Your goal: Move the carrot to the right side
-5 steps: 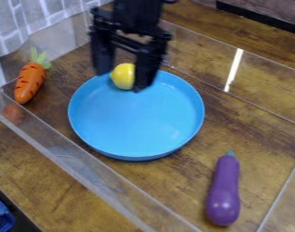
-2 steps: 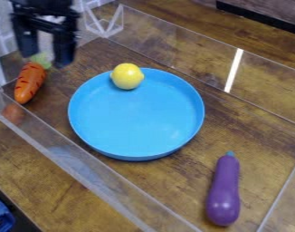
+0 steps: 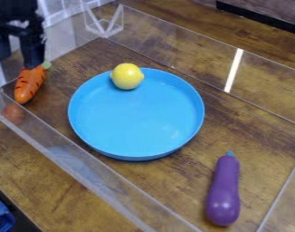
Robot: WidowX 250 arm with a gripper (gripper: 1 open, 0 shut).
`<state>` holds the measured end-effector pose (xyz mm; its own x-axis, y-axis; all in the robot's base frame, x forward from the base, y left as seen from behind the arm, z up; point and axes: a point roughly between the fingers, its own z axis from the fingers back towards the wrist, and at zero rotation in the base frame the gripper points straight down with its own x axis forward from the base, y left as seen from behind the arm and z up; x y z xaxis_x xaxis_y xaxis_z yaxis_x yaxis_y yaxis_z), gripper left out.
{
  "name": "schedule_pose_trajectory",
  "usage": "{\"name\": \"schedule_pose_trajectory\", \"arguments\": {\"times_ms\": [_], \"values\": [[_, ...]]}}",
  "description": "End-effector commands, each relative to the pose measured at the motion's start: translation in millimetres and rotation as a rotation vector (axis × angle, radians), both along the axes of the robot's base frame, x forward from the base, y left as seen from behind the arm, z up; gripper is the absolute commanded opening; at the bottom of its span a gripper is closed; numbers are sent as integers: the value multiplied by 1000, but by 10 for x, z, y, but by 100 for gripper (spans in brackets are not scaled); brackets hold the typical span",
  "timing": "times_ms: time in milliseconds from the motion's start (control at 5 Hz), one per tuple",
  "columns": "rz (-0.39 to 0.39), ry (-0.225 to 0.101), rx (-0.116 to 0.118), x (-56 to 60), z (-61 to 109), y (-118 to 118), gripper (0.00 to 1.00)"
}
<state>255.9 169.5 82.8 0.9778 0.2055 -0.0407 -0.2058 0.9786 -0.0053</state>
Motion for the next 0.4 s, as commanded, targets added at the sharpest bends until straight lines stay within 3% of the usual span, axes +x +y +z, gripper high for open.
{"name": "schedule_pose_trajectory", "arguments": {"times_ms": [0,200], "values": [[14,-72,27,96,20,178,100],[21,-87,23,136,-100,248,100]]}}
